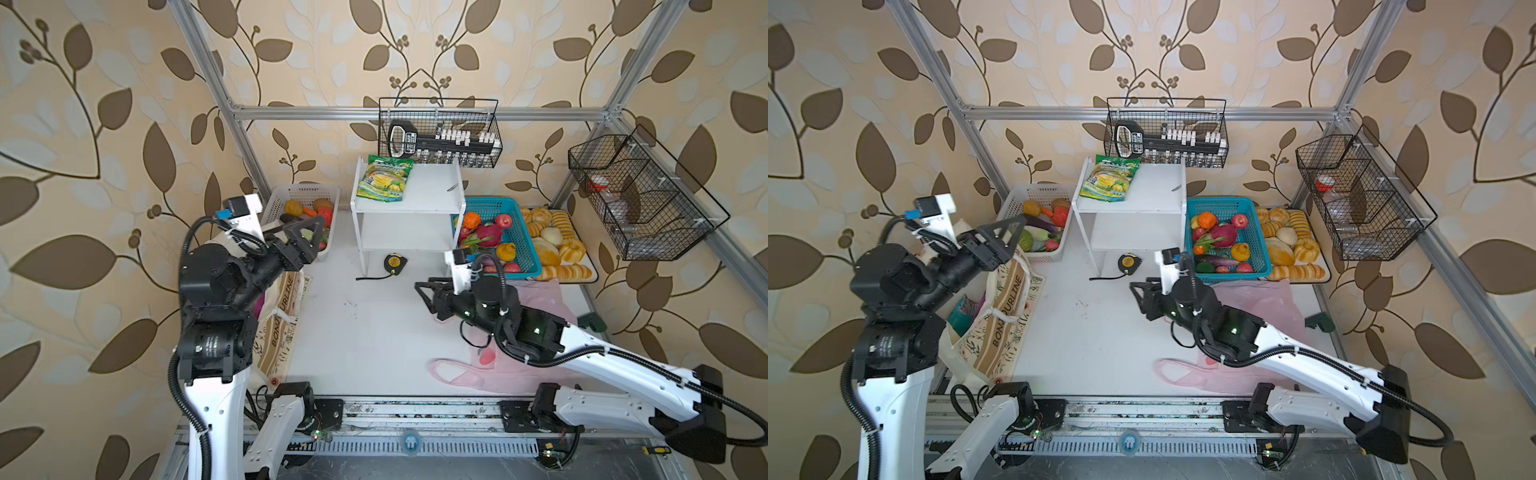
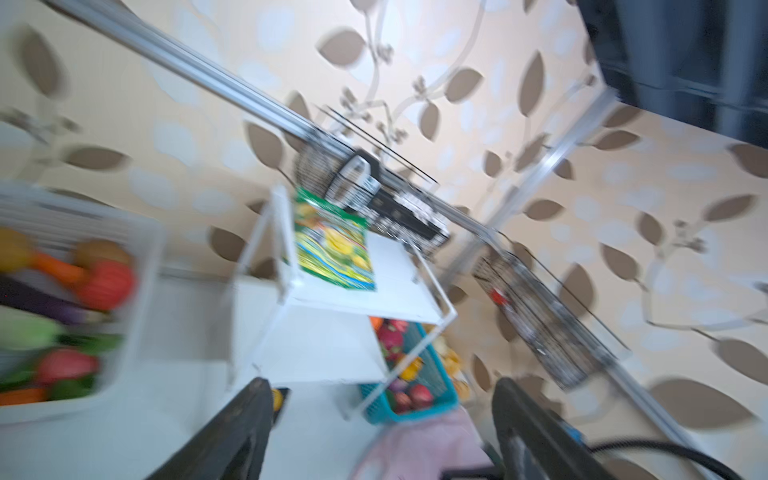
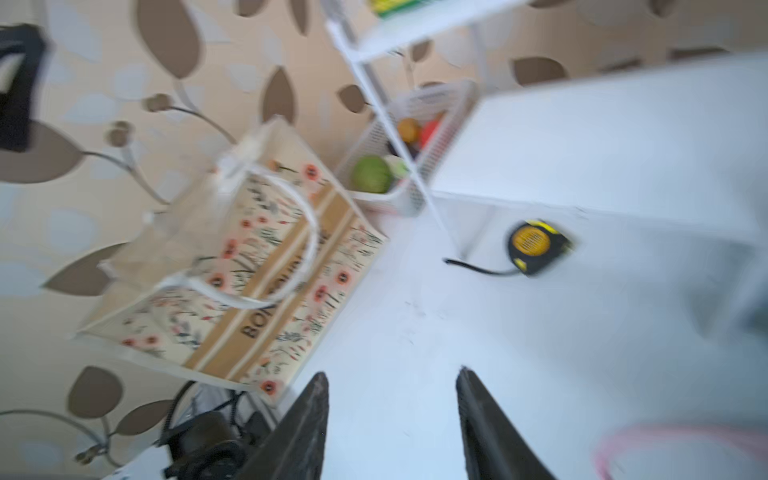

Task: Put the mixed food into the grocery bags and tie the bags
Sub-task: 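Grasp the pink plastic bag with the right gripper while the left reaches toward it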

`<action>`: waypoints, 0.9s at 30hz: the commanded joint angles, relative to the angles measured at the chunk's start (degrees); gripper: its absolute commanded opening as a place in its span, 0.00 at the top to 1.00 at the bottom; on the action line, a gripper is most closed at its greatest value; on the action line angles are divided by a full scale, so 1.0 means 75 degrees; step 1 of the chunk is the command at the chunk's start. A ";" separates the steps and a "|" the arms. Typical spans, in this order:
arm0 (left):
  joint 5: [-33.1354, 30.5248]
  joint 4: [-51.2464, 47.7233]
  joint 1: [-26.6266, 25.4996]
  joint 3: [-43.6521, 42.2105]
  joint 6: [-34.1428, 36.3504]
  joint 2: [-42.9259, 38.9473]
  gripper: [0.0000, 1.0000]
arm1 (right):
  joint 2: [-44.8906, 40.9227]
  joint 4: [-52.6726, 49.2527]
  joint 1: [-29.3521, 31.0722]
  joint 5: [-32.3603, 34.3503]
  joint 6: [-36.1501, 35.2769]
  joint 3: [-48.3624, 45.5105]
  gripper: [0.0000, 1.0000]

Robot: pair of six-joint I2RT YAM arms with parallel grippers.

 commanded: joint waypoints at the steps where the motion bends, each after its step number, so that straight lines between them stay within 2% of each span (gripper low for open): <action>1: 0.1679 0.0484 -0.1350 -0.0556 -0.0927 0.0336 0.16 | -0.1077 -0.1386 -0.0888 0.0442 0.1372 -0.1276 0.51; 3: 0.0874 -0.0501 -0.2843 -0.0604 -0.0233 0.0549 0.15 | -0.1848 -0.2129 -0.1644 0.0305 0.1548 -0.1952 0.51; 6: -0.0536 -0.0848 -0.4969 -0.0912 0.0205 0.0945 0.14 | -0.2182 -0.3429 -0.2680 0.0210 0.1297 -0.2284 0.52; 9: -0.1825 -0.0870 -0.6470 -0.1211 0.0394 0.1554 0.14 | -0.1906 -0.4279 -0.3076 0.0345 0.1042 -0.2245 0.50; 11: -0.2459 -0.0883 -0.7100 -0.1315 0.0439 0.2040 0.15 | -0.1702 -0.4441 -0.3042 0.0374 0.1002 -0.2282 0.48; 15: -0.3328 -0.1026 -0.7696 -0.1306 0.0493 0.2854 0.17 | -0.1106 -0.4316 -0.2861 0.0286 0.1234 -0.2312 0.47; 23: -0.4285 -0.0298 -0.7714 -0.2077 0.0083 0.2731 0.17 | 0.0337 -0.4102 -0.2334 0.1172 0.1610 -0.2276 0.49; 27: -0.4760 -0.0560 -0.7714 -0.2266 0.0184 0.2599 0.15 | 0.1245 -0.3682 -0.2200 0.1213 0.1469 -0.2416 0.60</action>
